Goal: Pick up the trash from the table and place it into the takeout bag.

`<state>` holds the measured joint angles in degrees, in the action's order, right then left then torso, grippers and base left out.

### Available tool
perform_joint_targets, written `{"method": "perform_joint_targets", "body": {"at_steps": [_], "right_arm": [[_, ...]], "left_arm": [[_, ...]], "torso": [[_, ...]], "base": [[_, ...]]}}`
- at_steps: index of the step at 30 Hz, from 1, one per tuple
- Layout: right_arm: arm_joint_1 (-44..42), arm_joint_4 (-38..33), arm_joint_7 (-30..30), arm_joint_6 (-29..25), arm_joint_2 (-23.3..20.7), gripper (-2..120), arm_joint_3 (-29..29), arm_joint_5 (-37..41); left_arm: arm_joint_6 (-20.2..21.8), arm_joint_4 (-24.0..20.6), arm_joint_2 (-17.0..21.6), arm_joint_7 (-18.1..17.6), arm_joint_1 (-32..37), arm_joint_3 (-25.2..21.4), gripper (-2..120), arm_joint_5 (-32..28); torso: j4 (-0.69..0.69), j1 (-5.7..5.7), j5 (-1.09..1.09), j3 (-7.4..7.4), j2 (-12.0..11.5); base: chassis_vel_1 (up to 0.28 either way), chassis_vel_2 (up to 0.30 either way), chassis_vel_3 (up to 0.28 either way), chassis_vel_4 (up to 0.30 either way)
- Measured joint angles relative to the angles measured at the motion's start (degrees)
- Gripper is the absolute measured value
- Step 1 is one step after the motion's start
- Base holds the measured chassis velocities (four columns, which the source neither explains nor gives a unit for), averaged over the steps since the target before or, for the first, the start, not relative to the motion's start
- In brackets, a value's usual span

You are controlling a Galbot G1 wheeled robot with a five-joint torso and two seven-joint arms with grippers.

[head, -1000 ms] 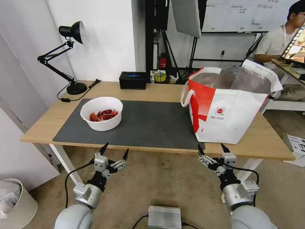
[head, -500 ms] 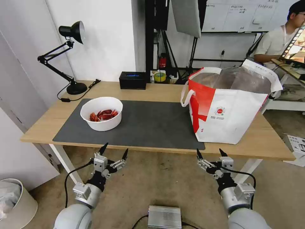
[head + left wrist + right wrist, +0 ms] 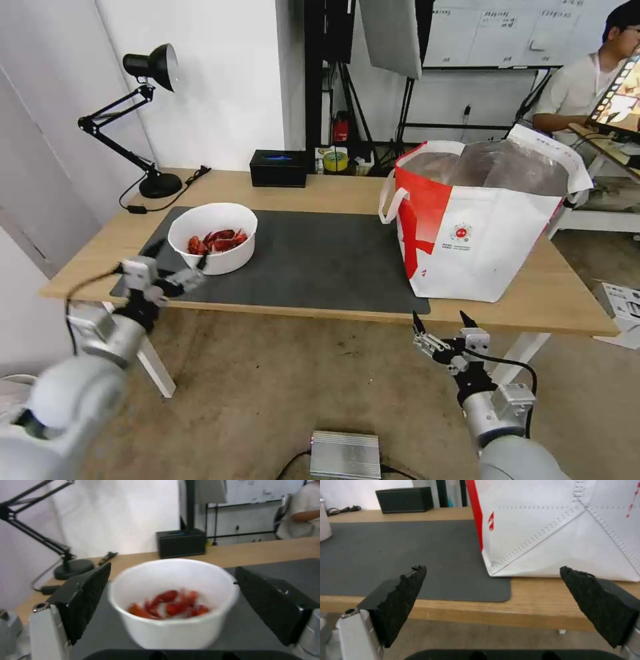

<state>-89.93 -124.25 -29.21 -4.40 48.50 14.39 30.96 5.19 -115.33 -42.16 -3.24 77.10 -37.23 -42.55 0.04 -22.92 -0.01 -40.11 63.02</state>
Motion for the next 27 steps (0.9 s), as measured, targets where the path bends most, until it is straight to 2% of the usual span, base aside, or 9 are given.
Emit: {"method": "perform_joint_targets", "body": {"at_steps": [7,12,14,17,19,20,21,24,27], "right_arm": [[0.0,0.0,0.0,0.0,0.0,100,0.0,0.0],[0.0,0.0,0.0,0.0,0.0,100,0.0,0.0],[0.0,-0.1,0.0,0.0,0.0,100,0.0,0.0],[0.0,-0.1,0.0,0.0,0.0,100,0.0,0.0],[0.0,-0.1,0.0,0.0,0.0,100,0.0,0.0],[0.0,-0.1,0.1,0.0,0.0,100,0.0,0.0],[0.0,-0.1,0.1,0.0,0.0,100,0.0,0.0],[0.0,-0.1,0.1,0.0,0.0,100,0.0,0.0],[0.0,-0.1,0.1,0.0,0.0,100,0.0,0.0]], "left_arm": [[3.1,6.9,6.4,-1.3,-11.8,6.7,100,-9.8],[4.9,13.5,9.7,-1.3,-21.4,15.1,100,-15.6],[5.8,17.0,10.7,-1.1,-26.8,20.4,100,-17.1],[6.0,17.6,10.8,-1.0,-27.8,21.4,100,-17.4],[7.3,21.0,11.0,-1.1,-33.8,26.4,100,-19.1],[8.9,24.1,10.7,-1.0,-39.5,31.2,100,-20.8],[8.9,24.1,10.7,-1.0,-39.5,31.2,100,-20.8],[13.1,33.2,7.8,-0.9,-51.6,42.0,100,-22.3],[15.2,36.6,6.4,-0.8,-54.9,44.9,100,-22.0]], "torso": [[-0.05,-0.01,0.02,-0.01,0.0],[-0.03,-0.01,-0.01,0.00,0.0],[-0.03,-0.01,0.01,0.00,0.0],[-0.03,-0.01,0.00,0.00,0.0],[-0.04,-0.01,-0.01,0.00,0.0],[-0.05,-0.01,0.03,0.00,0.0],[-0.05,-0.01,0.03,0.00,0.0],[-0.05,-0.01,0.01,-0.01,0.0],[-0.05,-0.02,0.02,0.00,0.0]], "base": [[0.000,0.000,0.000,0.000],[0.000,0.000,0.000,0.000],[0.000,0.000,0.000,0.000],[0.000,0.000,0.000,0.000],[0.000,0.000,0.000,0.000],[0.000,0.000,0.000,0.000],[0.000,0.000,0.000,0.000],[0.000,0.000,0.000,0.000],[0.000,0.000,0.000,0.000]]}}
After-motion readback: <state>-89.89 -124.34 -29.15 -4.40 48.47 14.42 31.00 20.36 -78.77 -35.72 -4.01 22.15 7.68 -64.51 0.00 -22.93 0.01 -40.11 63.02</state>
